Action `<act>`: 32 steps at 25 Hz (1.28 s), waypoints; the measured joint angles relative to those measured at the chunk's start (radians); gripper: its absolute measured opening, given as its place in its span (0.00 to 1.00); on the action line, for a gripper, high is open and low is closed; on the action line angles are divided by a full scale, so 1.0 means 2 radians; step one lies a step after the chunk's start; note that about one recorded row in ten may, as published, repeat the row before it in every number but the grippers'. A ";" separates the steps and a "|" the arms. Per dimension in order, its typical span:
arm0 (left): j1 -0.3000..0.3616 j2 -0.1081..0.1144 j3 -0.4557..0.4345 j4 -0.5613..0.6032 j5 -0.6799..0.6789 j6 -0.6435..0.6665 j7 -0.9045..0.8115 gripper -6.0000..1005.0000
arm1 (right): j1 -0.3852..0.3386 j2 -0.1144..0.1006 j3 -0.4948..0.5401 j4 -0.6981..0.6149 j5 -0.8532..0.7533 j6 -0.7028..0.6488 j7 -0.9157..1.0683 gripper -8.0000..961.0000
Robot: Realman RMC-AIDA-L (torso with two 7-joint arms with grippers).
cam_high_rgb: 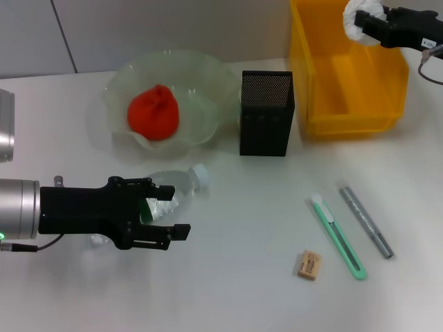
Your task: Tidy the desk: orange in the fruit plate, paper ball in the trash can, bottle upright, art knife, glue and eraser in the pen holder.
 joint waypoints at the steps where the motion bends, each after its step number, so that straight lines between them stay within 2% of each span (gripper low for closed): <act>1: 0.000 0.000 0.000 0.000 0.000 0.000 0.000 0.81 | 0.002 -0.001 0.000 0.003 -0.001 0.000 0.000 0.44; 10: 0.000 0.001 0.000 0.000 0.000 0.000 0.000 0.81 | 0.006 -0.002 -0.003 0.009 -0.007 0.002 0.001 0.55; 16: -0.001 0.001 0.000 0.000 0.000 0.002 0.000 0.81 | 0.007 -0.002 -0.005 0.009 -0.007 0.003 0.001 0.74; 28: -0.001 0.001 0.000 0.000 0.000 0.004 0.000 0.81 | 0.003 -0.002 0.000 -0.002 -0.001 -0.001 0.028 0.76; 32: -0.001 0.001 0.000 0.000 0.000 0.004 0.000 0.81 | -0.009 -0.002 0.002 -0.019 0.032 -0.032 0.038 0.76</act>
